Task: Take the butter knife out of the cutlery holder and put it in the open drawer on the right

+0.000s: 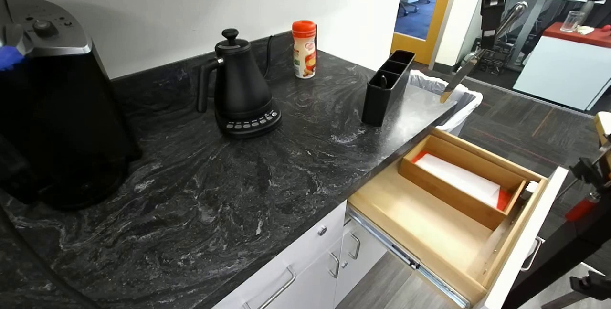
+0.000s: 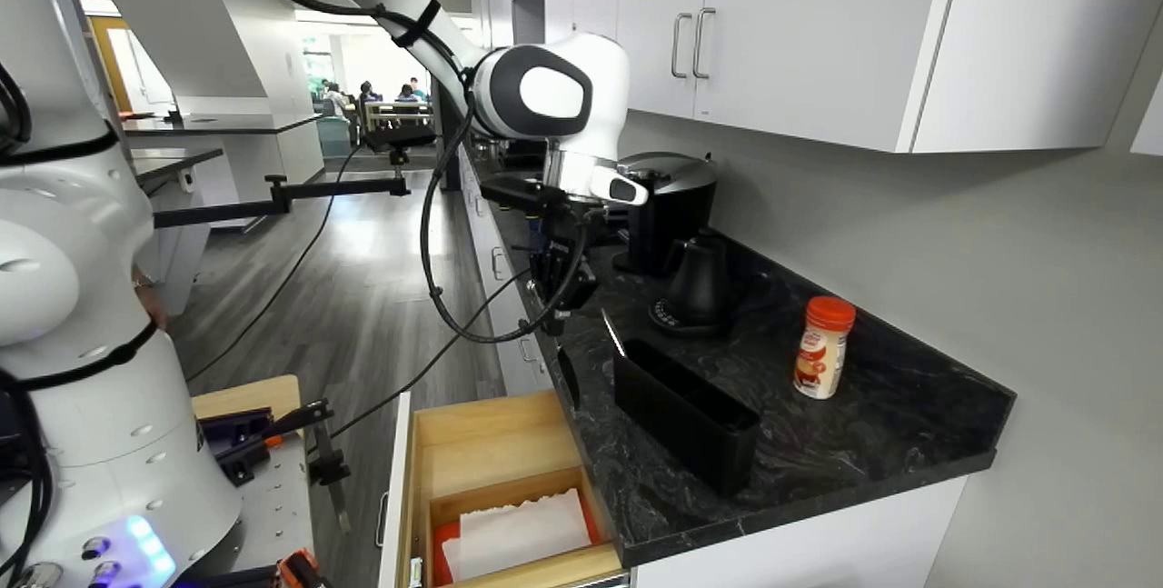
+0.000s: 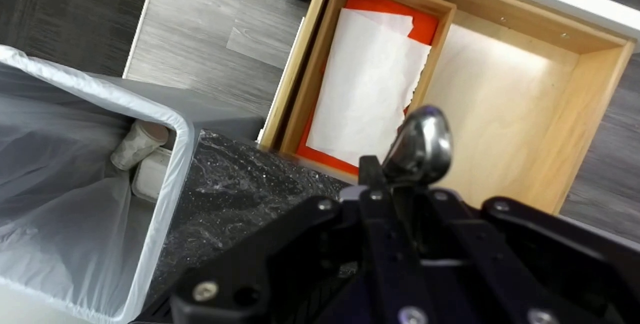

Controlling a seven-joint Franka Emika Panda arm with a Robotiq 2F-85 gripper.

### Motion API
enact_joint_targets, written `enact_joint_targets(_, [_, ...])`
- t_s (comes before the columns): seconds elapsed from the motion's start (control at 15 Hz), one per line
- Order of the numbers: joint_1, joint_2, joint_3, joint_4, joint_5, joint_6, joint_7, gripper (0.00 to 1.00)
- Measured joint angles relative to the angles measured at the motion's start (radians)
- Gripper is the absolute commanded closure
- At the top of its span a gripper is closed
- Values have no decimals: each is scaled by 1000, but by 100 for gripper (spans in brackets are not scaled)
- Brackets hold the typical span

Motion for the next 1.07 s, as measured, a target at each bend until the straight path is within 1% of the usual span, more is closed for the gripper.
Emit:
enact_joint_targets(0.33, [-3,-33,-9,-104,0,128,29,97])
enact_joint_targets(0.53, [-4,-71,-14,-184,0,242,33,97])
enact_joint_targets(0.87, [-20,-158,-21,-356,0,452,46,97])
enact_joint_targets(1.07, [-37,-224,-44,-471,1,543,44,97])
